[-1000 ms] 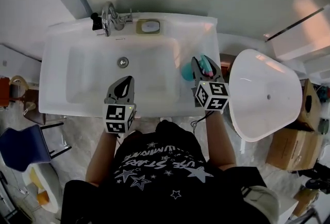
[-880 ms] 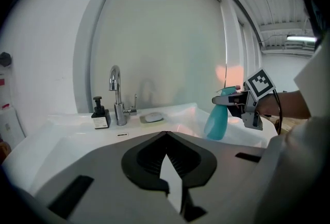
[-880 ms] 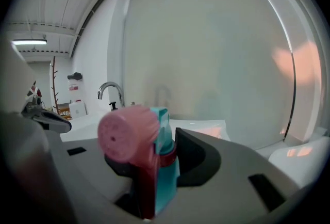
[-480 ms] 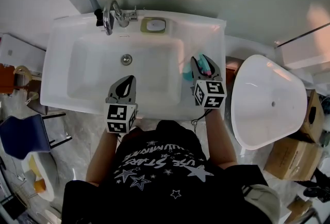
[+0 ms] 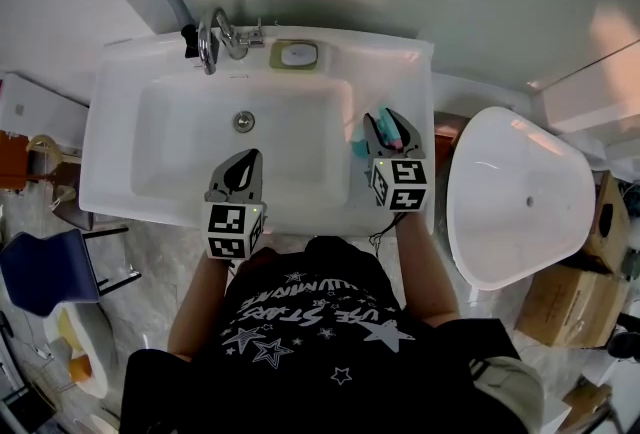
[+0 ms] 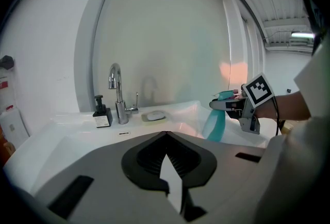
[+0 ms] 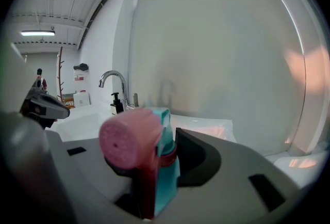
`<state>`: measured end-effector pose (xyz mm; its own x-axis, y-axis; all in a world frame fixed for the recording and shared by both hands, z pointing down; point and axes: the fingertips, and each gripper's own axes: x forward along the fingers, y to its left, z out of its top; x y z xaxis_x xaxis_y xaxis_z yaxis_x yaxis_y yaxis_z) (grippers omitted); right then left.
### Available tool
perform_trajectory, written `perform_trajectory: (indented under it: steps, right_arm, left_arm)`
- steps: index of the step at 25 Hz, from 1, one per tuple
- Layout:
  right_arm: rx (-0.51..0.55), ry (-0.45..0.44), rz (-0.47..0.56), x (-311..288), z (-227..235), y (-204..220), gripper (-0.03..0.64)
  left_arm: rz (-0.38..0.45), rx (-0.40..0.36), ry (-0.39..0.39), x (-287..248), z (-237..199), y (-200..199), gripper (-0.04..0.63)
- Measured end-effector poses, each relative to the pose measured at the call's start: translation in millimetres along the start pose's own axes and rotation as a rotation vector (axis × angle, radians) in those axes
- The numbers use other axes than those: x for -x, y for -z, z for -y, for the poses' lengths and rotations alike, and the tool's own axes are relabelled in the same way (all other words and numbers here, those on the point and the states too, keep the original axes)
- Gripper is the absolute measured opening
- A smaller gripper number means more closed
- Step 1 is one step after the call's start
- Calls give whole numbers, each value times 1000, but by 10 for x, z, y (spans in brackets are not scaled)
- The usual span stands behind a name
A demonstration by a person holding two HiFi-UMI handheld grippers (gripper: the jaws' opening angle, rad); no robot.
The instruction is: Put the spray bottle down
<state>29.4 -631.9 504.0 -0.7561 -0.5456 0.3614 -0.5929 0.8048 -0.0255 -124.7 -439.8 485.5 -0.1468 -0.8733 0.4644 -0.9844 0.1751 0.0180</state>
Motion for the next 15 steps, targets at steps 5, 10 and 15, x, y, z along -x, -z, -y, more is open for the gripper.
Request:
perform_trajectory:
  steps: [5,10,15]
  right_arm:
    - [-6,4,-39,-15,9,30,209]
    - [-23,37,-52,76,11,28,277]
    - [-26,98,-48,255,-15,19,295]
  left_arm:
    - [10,-9,30,-26,10,-33,15]
    - [22,-13,60,-6,-32,-78,15]
    - [33,-25,102,26,-87,-98,15]
